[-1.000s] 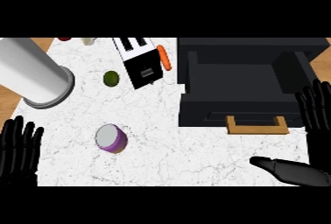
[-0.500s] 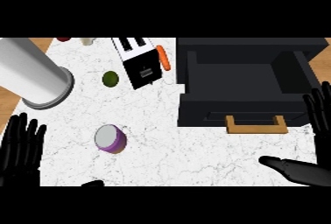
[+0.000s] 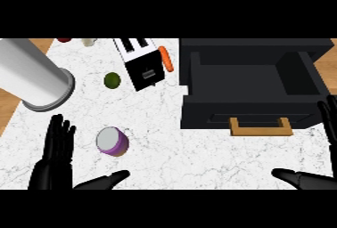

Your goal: Pick up the can, place it into the drawer and close the drawer

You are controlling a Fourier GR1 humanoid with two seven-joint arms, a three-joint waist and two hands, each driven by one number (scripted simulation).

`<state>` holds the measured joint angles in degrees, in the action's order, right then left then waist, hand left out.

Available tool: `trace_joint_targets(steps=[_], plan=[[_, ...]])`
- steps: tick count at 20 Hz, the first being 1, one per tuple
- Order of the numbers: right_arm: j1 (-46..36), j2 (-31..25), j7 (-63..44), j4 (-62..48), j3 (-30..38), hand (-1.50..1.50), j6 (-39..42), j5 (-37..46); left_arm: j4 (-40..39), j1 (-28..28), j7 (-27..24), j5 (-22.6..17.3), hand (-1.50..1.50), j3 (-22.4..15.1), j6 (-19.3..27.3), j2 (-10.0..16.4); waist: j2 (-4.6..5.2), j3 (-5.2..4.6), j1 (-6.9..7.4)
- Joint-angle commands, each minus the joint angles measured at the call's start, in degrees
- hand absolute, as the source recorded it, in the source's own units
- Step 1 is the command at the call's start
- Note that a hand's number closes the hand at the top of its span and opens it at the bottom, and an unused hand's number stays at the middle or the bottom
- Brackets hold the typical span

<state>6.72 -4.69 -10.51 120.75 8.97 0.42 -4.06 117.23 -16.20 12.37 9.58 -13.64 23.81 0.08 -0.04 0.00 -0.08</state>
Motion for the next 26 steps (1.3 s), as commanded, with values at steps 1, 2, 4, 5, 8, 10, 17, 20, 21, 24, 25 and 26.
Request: trace_joint_targets(steps=[1,2,4,5,8,10,17,20,21,24,25,26], plan=[[-0.23,2.59,0.10,0.41,-3.53,-1.50,-2.48,4.75,-4.70,-3.56,-6.35,-2.89,-1.50,0.16,-0.83,-0.08,0.00,-0.02,0.23],[1.61,-1.16,2.81,-0.54,3.33,-1.50,2.48,-2.38,-3.68,-2.00,-3.89,-1.16,-1.50,0.17,-0.45,0.15,-0.01,0.01,0.05],[-0.35,-2.37,0.26,-0.72,4.23,-1.50,2.61,-3.12,-9.43,-0.70,-7.56,-3.52,-1.50,1.79,0.67,-0.08,0.01,-0.01,0.06],[0.08,-1.11,-3.42,3.01,1.47,-1.50,1.09,-1.27,-13.30,1.66,-9.70,-3.90,-1.50,2.25,1.79,-0.08,0.02,-0.02,-0.03],[5.77,1.24,2.78,3.64,0.70,-1.50,3.31,-0.89,-11.64,-1.60,-10.49,-2.12,-1.50,-2.98,5.43,-0.08,-0.03,0.00,-0.05],[-0.35,-0.60,-2.26,1.91,2.53,-1.50,0.87,-0.89,-17.41,-1.17,-15.93,-4.42,-1.50,0.73,4.39,-0.08,0.01,-0.02,0.13],[5.11,-0.91,0.71,3.85,5.80,-1.50,5.22,-4.37,-27.76,-0.61,-24.88,-12.38,-1.50,3.39,3.33,-0.07,-0.01,-0.01,-0.03],[5.38,-0.18,0.08,4.94,5.34,-1.50,5.51,-3.35,-33.34,3.55,-27.03,-13.25,-1.50,1.97,6.84,-0.07,0.01,0.00,-0.04],[3.60,0.55,-0.57,4.21,3.88,-1.50,4.34,-2.46,-36.76,4.38,-30.23,-16.13,-1.50,4.76,5.17,-0.08,0.02,-0.02,0.01],[2.00,0.09,-7.53,9.68,3.11,-1.50,1.97,-1.53,-40.87,6.85,-29.87,-16.13,-1.50,8.30,2.52,0.04,0.02,-0.03,-0.03],[-2.16,-4.10,-6.41,4.36,9.83,-1.50,4.16,-7.51,-38.60,5.67,-29.41,-16.47,-1.50,8.22,1.23,1.14,0.02,-0.01,0.07],[6.02,-1.74,-2.85,7.56,9.58,-1.50,7.04,-7.86,-42.08,6.66,-31.84,-16.37,-1.50,8.39,2.03,-0.06,-0.01,0.00,-0.19]])
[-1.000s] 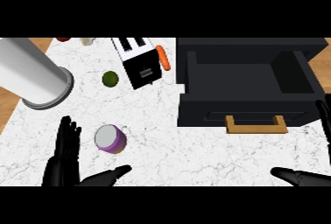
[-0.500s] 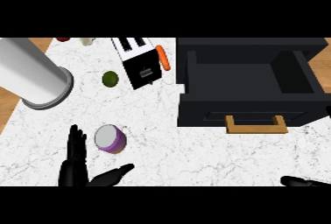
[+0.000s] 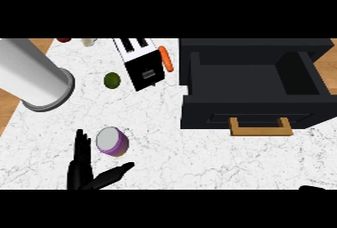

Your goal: Pick up the can, place it into the drawer and close the drawer

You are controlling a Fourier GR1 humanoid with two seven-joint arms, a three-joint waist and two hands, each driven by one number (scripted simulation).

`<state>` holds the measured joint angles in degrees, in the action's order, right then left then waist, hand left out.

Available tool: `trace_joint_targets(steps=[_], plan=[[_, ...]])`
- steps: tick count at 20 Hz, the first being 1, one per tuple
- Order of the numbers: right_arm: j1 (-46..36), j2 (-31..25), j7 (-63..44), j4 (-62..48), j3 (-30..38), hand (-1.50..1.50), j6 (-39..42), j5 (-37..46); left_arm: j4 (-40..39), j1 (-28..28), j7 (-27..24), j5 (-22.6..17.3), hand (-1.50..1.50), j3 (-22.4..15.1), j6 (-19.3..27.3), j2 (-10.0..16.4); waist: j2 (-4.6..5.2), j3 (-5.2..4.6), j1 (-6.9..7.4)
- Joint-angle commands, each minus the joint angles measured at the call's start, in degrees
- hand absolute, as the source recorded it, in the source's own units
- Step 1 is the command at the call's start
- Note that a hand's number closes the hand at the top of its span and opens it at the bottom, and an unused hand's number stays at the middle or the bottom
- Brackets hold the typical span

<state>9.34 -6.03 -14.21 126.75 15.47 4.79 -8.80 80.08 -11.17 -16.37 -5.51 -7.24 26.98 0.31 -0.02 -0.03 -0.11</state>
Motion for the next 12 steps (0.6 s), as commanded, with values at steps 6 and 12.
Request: trace_joint_targets(steps=[6,12], plan=[[3.41,1.93,0.91,3.45,0.64,-1.50,2.28,0.19,-16.85,7.38,-9.85,-6.22,-1.50,6.13,-3.20,-0.31,0.00,0.01,-0.12],[-3.20,-1.01,-7.34,4.12,2.15,-1.50,-0.15,-0.60,-28.08,12.77,-16.58,-8.99,-1.50,9.80,-7.22,0.49,0.05,-0.01,-0.13]])
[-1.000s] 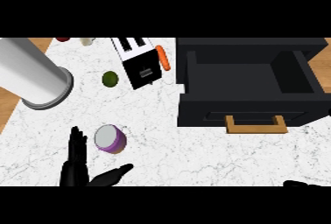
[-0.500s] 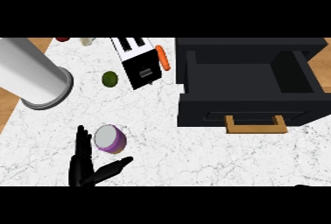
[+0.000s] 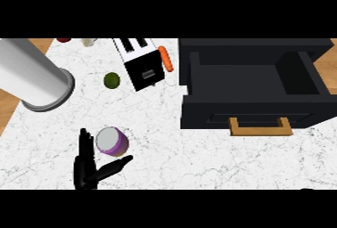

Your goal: Pick up the can, place it into the drawer and close the drawer

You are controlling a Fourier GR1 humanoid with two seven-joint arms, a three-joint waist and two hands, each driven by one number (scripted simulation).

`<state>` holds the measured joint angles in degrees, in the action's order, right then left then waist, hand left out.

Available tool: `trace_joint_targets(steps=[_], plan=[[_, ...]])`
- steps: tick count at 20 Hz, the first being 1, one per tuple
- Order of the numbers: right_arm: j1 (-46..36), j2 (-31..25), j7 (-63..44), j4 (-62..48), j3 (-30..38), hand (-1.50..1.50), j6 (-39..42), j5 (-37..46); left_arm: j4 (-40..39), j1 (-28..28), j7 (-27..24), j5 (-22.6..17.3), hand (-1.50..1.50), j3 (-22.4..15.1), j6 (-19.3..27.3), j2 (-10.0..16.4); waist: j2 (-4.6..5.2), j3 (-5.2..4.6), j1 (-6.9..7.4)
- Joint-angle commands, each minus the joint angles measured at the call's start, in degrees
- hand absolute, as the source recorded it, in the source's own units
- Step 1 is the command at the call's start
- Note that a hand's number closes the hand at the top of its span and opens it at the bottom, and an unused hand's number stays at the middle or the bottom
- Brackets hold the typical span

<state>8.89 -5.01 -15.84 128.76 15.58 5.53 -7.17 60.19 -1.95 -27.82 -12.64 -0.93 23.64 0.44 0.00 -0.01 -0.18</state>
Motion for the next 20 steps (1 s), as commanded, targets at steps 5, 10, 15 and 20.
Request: trace_joint_targets(steps=[5,10,15,20], plan=[[-1.53,-0.06,-1.94,-0.19,0.78,-1.50,0.42,-0.12,-13.35,10.46,-4.30,-1.45,-1.50,5.40,-4.36,1.16,0.01,0.00,-0.04],[-0.90,-1.22,0.15,-2.44,4.20,-1.50,2.77,-2.23,-14.77,10.82,-5.69,-0.52,-1.50,4.17,-5.64,0.61,-0.01,0.01,-0.04],[-3.73,-0.15,-1.55,-1.73,1.27,-1.50,0.39,0.82,-25.51,17.35,-9.69,-1.23,-1.50,6.29,-11.91,1.81,0.06,-0.01,-0.10],[-3.19,1.70,-2.96,2.24,-0.21,-1.50,-1.46,2.34,-26.45,20.88,-8.99,-1.82,1.50,6.71,-15.63,2.43,0.05,-0.02,-0.14]])
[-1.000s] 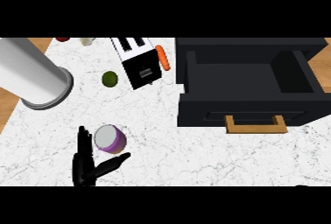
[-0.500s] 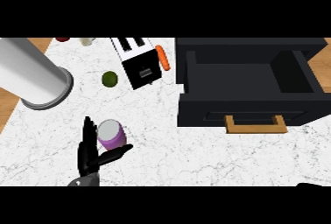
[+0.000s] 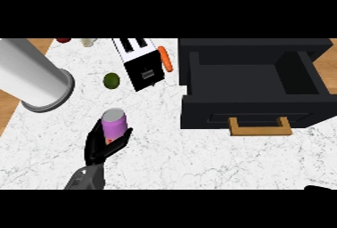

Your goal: Pick up the can, place it into the drawer and close the drawer

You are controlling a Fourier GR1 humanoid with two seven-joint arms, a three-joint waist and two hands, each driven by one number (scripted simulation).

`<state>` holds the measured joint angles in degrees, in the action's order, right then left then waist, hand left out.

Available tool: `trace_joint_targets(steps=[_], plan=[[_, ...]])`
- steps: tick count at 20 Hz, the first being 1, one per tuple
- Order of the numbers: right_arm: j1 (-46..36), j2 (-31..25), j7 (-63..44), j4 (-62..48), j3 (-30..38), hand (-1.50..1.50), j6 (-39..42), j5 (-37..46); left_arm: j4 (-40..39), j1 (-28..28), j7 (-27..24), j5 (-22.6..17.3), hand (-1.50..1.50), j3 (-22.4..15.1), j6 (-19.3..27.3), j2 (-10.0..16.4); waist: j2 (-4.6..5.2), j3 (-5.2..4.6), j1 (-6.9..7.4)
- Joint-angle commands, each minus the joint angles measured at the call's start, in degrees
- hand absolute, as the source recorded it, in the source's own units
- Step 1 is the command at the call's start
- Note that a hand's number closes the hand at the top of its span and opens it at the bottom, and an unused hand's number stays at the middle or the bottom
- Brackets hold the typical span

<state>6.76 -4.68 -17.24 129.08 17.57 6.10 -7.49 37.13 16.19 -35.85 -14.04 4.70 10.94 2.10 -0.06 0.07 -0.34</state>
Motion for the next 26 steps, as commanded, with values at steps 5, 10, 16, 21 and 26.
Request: trace_joint_targets(steps=[5,10,16,21,26], plan=[[-4.09,-1.09,0.88,-4.80,0.59,-1.50,-0.94,2.02,-3.24,2.79,-3.32,0.45,1.50,-0.03,-3.61,-1.79,0.10,-0.09,0.11],[0.68,2.29,-0.78,3.22,-2.21,-1.50,-1.58,3.61,1.94,3.26,-0.18,-2.73,1.50,-4.18,-2.54,-2.05,-0.03,-0.08,0.11],[-0.12,-0.67,1.30,-0.13,1.50,-1.50,1.42,0.00,-12.32,16.65,-2.21,-0.53,1.50,1.09,-10.17,2.18,0.27,-0.13,-0.54],[-0.67,0.05,-0.02,0.62,0.58,-1.50,0.20,1.33,-3.48,17.74,5.72,0.32,1.50,-1.70,-7.61,-0.40,-0.01,-0.06,0.12],[-0.40,0.28,0.45,1.43,1.03,-1.50,-0.77,2.93,5.38,21.47,16.33,1.27,1.50,-3.70,-5.65,2.11,-0.28,-0.03,0.56]])
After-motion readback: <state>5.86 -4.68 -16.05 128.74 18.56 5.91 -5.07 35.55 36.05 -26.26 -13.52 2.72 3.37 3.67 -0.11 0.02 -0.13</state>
